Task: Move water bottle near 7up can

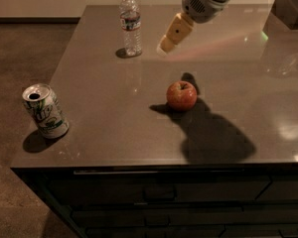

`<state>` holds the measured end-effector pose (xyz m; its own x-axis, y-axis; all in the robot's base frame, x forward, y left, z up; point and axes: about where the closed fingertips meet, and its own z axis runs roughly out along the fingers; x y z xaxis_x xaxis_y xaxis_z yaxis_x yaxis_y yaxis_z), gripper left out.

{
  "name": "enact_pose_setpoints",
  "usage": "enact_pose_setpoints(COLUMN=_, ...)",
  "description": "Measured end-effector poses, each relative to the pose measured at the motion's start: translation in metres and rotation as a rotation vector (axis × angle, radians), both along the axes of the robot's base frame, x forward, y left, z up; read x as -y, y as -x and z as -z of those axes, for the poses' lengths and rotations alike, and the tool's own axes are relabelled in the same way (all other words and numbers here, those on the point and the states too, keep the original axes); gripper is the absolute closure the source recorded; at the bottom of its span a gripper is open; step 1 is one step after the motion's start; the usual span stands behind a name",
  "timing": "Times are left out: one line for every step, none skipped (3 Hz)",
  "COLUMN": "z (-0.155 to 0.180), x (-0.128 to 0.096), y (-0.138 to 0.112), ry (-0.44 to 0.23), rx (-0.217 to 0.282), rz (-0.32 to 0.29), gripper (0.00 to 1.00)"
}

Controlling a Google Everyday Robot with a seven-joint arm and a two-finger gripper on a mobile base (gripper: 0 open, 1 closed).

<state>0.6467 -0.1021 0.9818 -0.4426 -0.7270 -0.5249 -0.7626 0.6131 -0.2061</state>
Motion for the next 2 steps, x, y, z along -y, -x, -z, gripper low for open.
enact_pose_setpoints(z=-0.008, x=-0.022, y=-0.035, ry=-0.093, rx=0.055, rz=-0.002, gripper=0.00)
enact_pose_setpoints(z=-0.014, x=-0.046, y=-0.070, ry=-0.163, rx=0.093, rz=-0.001, gripper=0.00)
